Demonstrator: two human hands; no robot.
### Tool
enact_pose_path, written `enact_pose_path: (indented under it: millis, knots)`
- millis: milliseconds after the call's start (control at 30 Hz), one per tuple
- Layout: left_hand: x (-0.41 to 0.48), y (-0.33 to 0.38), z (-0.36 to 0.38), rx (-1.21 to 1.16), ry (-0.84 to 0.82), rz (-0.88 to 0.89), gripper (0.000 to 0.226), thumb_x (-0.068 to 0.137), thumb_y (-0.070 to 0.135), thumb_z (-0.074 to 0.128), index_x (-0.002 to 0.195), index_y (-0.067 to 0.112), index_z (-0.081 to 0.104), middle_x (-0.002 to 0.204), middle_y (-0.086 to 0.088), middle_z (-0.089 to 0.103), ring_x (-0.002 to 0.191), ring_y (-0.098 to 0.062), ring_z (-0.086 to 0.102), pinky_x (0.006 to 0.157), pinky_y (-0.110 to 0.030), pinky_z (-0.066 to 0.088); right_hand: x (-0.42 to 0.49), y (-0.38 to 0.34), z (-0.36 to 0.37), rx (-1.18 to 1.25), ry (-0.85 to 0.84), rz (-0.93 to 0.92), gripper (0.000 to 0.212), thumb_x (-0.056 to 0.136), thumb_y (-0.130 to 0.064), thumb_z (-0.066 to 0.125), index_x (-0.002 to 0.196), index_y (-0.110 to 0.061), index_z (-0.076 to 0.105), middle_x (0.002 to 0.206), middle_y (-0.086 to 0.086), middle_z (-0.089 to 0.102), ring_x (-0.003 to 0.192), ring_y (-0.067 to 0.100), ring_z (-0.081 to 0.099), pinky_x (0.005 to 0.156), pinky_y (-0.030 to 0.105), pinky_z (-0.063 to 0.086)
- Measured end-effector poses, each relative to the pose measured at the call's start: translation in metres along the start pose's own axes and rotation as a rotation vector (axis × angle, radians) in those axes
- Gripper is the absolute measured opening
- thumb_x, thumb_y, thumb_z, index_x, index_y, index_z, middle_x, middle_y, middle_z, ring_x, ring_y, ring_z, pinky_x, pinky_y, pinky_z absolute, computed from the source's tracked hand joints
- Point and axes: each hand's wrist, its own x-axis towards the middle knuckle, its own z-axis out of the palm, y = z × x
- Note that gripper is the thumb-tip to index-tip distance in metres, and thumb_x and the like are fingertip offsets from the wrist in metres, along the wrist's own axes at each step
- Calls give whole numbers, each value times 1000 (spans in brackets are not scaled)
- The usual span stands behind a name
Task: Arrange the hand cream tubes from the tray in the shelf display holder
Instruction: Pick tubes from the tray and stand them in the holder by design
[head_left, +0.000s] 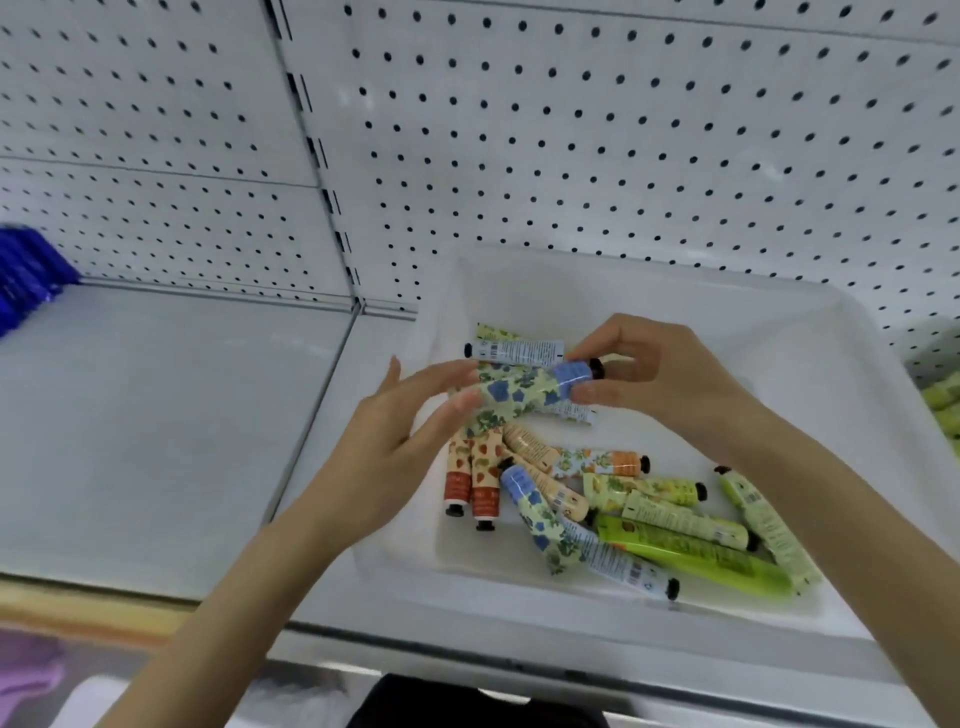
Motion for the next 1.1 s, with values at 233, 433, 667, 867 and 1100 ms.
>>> enact_pose_path:
  millis: [233, 433, 667, 867, 1100]
  knots:
    - [-10, 6, -28, -255, 71, -45, 20, 83, 33, 67, 96, 18, 67, 83, 2, 74, 71, -12, 71, 63, -28, 56, -3, -38, 32, 66, -47, -85, 30, 72, -6, 75, 98, -14, 64, 97, 1, 72, 83, 19, 72, 76, 22, 56]
    - [-32, -18, -39, -624, 335, -251, 30, 76, 27, 60, 100, 11, 67, 87, -4, 76, 70, -11, 69, 62, -19, 54, 17, 12, 49, -117, -178, 337, 32, 84, -23, 68, 113, -11, 62, 105, 5, 70, 86, 13, 71, 78, 20, 56]
    - [-42, -23, -29, -968, 361, -369, 47, 63, 28, 69, 103, 4, 62, 102, -12, 74, 83, -21, 73, 68, -23, 57, 38, 42, 80, -69, -117, 526, 41, 82, -20, 72, 118, -6, 59, 106, 5, 68, 95, 16, 67, 86, 27, 54]
    - [-48, -23, -29, -1028, 360, -375, 35, 77, 11, 57, 112, 6, 57, 96, -12, 74, 87, -29, 72, 70, -30, 59, 44, 38, 105, -75, -57, 473, 13, 79, -13, 74, 90, -9, 68, 85, 2, 70, 65, 6, 63, 56, 15, 49]
    - [-54, -14, -30, -875, 280, -311, 23, 93, 5, 47, 115, 6, 54, 96, -6, 72, 96, -28, 71, 81, -34, 58, 35, 16, 82, 71, -67, 440, 12, 80, -10, 72, 89, -3, 66, 82, 6, 72, 67, 11, 70, 63, 18, 56]
